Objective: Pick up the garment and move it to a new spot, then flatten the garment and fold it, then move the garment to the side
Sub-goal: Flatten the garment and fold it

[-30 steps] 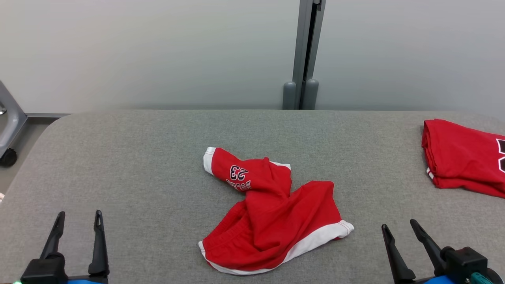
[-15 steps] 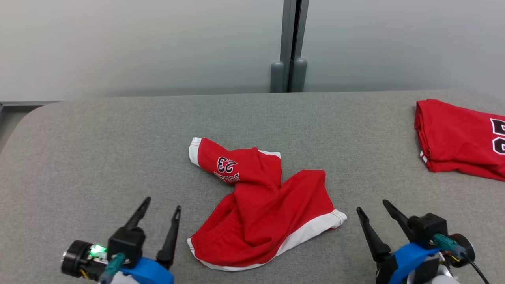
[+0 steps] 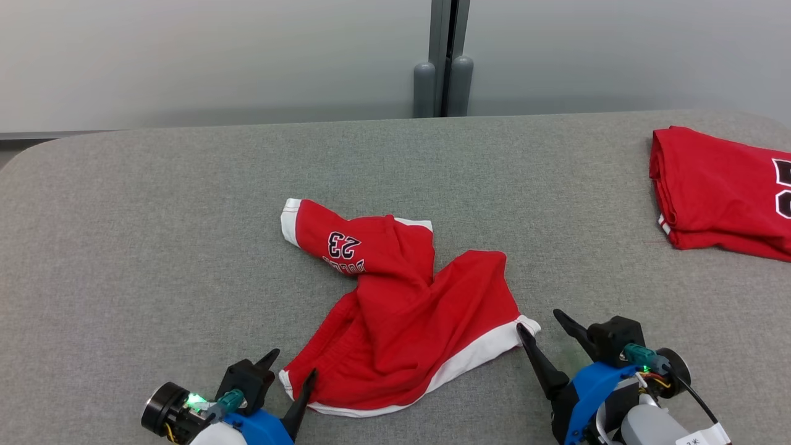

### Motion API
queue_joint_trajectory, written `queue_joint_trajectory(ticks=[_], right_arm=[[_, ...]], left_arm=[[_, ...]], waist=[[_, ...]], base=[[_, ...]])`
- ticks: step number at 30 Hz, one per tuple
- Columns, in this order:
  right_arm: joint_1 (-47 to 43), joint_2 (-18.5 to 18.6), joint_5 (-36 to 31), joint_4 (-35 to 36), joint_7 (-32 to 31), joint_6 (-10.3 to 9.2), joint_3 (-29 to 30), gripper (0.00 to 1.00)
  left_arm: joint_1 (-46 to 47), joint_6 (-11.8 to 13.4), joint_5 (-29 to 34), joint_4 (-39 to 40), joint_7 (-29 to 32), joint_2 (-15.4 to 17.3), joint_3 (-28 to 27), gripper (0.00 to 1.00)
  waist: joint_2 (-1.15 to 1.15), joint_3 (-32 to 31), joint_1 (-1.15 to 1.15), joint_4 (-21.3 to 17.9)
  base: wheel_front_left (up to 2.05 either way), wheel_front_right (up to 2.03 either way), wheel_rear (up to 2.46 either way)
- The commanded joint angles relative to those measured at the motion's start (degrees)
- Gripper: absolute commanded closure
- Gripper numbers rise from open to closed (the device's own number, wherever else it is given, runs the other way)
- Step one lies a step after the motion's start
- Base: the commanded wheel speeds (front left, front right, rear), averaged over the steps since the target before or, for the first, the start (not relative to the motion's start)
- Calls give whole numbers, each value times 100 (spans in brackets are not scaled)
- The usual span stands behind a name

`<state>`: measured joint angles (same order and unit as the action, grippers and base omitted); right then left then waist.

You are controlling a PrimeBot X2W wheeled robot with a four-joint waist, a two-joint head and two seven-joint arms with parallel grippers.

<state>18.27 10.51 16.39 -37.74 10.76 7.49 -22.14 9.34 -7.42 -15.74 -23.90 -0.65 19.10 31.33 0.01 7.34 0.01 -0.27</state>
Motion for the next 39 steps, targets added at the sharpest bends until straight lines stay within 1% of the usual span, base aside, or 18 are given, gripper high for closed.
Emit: queue_joint_trajectory(ticks=[1,6,7,9,10,12,13,14,15,16,19,22,24,25,29,32,34,39], right_arm=[[88,10,41,-62,49,1,-34,0],[278,-19,259,-518,171,1,-334,0],[304,-28,309,-598,193,1,-386,0],[346,-41,389,-753,223,1,-493,0],[373,-52,434,-823,250,1,-542,0],[417,-56,529,-960,270,1,-636,0],[412,-71,586,-1035,272,1,-685,0],[413,-92,644,-1079,290,1,-745,25],[422,-111,741,-1080,311,2,-782,75],[429,-118,831,-1094,327,2,-820,100],[459,-63,990,-1066,387,1,-974,100],[448,-35,1262,-827,425,1,-1022,100],[484,71,1355,-601,444,1,-1020,100],[565,131,1479,-297,448,1,-951,100],[806,333,1698,283,445,1,-790,100],[1323,486,1859,523,350,1,-787,100],[1772,499,2038,604,206,1,-787,100],[3242,494,2423,299,-262,2,-678,100]], left_arm=[[73,-3,-41,-36,-8,15,47,0],[77,-3,-281,-223,-66,54,331,0],[60,-3,-359,-239,-92,33,388,4],[76,-3,-408,-289,-116,56,456,29],[80,-3,-481,-305,-146,37,475,34],[113,-3,-532,-351,-186,23,513,53],[128,-3,-568,-376,-223,7,501,71],[124,-4,-626,-399,-260,-27,489,91],[120,-4,-661,-426,-295,-53,486,100],[127,-4,-695,-428,-348,-78,489,100],[127,-4,-809,-436,-514,-145,444,100],[121,10,-925,-340,-718,-223,353,100],[127,12,-1054,-197,-844,-255,250,100],[206,11,-1207,14,-919,-289,130,100],[549,6,-1488,505,-849,-261,-79,100],[1144,4,-1536,789,-635,-123,-219,100],[1609,2,-1771,889,-484,-186,-344,100],[3159,-3,-2289,558,-15,-289,-701,100]], waist=[[-1,5,-1,5],[-1,29,-1,27],[-1,27,-1,41],[-1,22,-1,62],[-1,20,-1,72],[-1,13,-1,96],[-1,9,-1,107],[-1,3,-1,116],[-1,-1,-1,121],[-1,-8,-1,127],[-1,-44,-1,136],[-1,-99,-1,131],[-1,-129,-1,124],[-1,-153,-1,116],[-1,-121,-1,101],[-1,1,-1,71],[-1,130,-1,61],[-1,620,-1,61]], base=[[0,0,0],[0,0,0],[0,0,0],[0,0,0],[0,0,0],[0,0,0],[0,0,0],[0,0,0],[0,0,0],[0,0,0],[0,0,0],[0,0,0],[0,0,0],[0,0,0],[0,0,0],[0,0,0],[0,0,0],[0,0,0]])
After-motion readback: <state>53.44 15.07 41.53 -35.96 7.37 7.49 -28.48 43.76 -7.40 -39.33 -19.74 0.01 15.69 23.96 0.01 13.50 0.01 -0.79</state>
